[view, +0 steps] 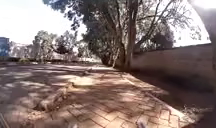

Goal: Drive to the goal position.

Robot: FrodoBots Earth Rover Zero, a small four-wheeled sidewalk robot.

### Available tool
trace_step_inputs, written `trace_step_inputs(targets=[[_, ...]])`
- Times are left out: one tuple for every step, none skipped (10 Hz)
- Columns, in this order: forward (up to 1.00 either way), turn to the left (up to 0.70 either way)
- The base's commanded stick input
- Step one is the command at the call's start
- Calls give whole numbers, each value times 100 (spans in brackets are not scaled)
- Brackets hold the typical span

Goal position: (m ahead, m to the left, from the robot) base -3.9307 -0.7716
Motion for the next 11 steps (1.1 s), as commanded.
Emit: trace_step_inputs(targets=[[0,-100],[0,-100],[0,-100],[0,-100],[0,-100],[0,-100],[0,-100],[0,-100],[0,-100],[0,-100],[0,-100]])
